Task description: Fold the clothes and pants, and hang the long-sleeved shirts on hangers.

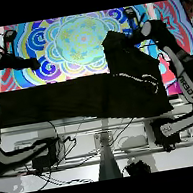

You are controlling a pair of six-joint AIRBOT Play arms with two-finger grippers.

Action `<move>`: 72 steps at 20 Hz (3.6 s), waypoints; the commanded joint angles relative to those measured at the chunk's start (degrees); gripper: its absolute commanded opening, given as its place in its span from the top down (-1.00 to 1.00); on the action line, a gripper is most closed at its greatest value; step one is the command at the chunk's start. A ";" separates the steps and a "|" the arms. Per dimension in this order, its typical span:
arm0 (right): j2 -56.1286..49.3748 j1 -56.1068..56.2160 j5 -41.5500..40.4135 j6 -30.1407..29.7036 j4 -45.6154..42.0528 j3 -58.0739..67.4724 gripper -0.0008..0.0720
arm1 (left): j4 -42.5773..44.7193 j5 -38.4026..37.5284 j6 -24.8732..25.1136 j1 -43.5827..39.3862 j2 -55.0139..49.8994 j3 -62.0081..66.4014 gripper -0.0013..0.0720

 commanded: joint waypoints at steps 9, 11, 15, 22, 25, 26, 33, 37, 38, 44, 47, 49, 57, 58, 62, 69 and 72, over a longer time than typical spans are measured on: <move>-10.25 2.84 10.36 0.35 -5.62 13.90 0.90 | -1.46 0.37 -0.04 -1.81 -0.17 0.02 -0.93; -6.78 2.84 14.16 0.37 -5.25 15.19 0.90 | -5.33 0.39 -0.02 -1.79 -0.17 0.02 -0.93; 5.75 2.84 21.38 0.48 -2.32 13.22 0.90 | -20.68 0.44 0.04 -2.03 -0.17 0.02 -0.93; 36.74 0.22 29.07 7.21 -5.57 -16.85 0.90 | -31.85 1.25 -3.19 -13.20 -2.80 0.00 -0.93; 49.48 -1.16 35.78 10.82 -5.51 -29.88 0.90 | -37.00 9.16 -6.54 -21.99 -7.54 0.00 -0.93; 52.89 -1.14 38.60 10.80 -5.42 -33.00 0.90 | -40.81 11.78 -6.47 -24.72 -9.38 0.02 -0.93; 61.70 -1.14 44.83 10.80 -5.11 -37.46 0.90 | -60.48 19.69 6.69 -37.86 -18.29 1.99 -0.93; 61.70 -1.14 41.40 10.78 -4.28 -37.46 0.90 | -54.95 19.54 6.69 -39.54 -24.41 13.42 -0.93; 61.70 -1.14 40.19 10.78 -4.26 -37.46 0.90 | -48.96 18.69 6.25 -39.82 -26.25 17.62 -0.93; 61.70 -1.14 35.63 10.75 -3.91 -37.46 0.90 | -34.77 9.88 -1.31 -43.52 -33.27 30.08 -0.92; 61.70 -1.14 34.93 10.75 -3.93 -37.46 0.90 | -29.14 9.99 -1.31 -46.18 -34.60 30.08 -0.55; 61.70 -1.14 34.97 10.75 -3.91 -37.46 0.90 | -24.28 12.37 -1.33 -47.08 -35.30 30.08 0.14; 60.26 -1.16 11.96 10.73 -6.71 -37.48 0.90 | -4.24 18.62 -1.55 -40.54 -21.62 30.08 0.93; 58.97 -1.16 6.40 10.80 -6.71 -37.48 0.90 | -1.55 17.31 -3.32 -39.63 -18.23 30.08 0.93; 50.21 -1.16 -6.01 12.13 -6.67 -37.46 0.90 | 3.96 4.26 -15.69 -37.79 -7.06 30.08 0.92; 34.51 -1.16 -7.48 12.13 -6.71 -37.46 0.90 | -1.14 -26.97 -17.40 -41.27 -4.68 27.28 -1.00; 33.75 -1.49 -6.54 12.13 -8.20 -37.27 0.90 | 0.96 -16.65 -15.39 -41.27 -5.77 27.10 -0.93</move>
